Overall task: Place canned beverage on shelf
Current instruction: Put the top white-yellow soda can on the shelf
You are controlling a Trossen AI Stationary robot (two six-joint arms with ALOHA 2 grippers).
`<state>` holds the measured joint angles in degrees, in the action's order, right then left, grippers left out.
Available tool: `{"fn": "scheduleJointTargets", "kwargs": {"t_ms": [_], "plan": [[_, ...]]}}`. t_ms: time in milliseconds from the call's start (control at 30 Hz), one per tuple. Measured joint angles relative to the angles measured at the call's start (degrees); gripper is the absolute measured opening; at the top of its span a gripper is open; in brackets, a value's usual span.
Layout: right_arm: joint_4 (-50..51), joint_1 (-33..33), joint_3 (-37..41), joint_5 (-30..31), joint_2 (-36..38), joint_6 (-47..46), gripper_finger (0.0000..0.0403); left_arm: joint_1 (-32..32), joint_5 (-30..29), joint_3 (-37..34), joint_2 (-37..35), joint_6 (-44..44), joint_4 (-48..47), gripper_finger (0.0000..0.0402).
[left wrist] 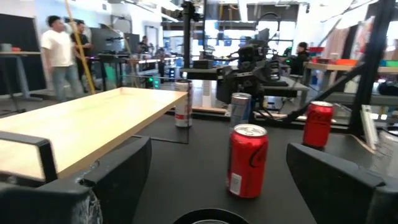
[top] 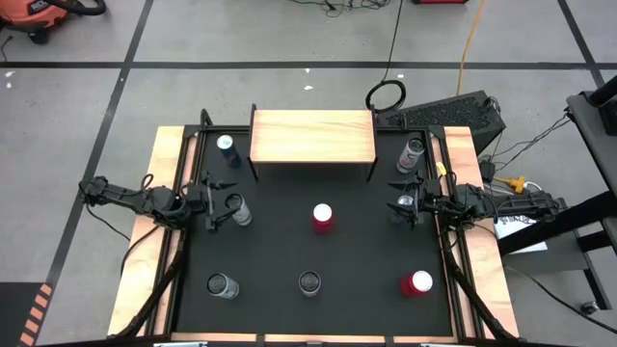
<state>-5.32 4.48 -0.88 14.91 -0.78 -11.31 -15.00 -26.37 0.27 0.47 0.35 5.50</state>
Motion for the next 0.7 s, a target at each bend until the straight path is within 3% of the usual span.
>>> {"fn": "scheduleJointTargets", "kwargs": {"t_ms": [233,700], "plan": [[0.0,0.01,-0.01,0.0,0.0,0.01,0.0308,0.0,-3.52,0.0,0.0,0.01,0.0,0.0375],[-0.04,0.01,0.01,0.01,0.0,2.1,0.0308,-0.02,-3.57,0.0,0.01,-5.97,-0.03,0.0375]]}}
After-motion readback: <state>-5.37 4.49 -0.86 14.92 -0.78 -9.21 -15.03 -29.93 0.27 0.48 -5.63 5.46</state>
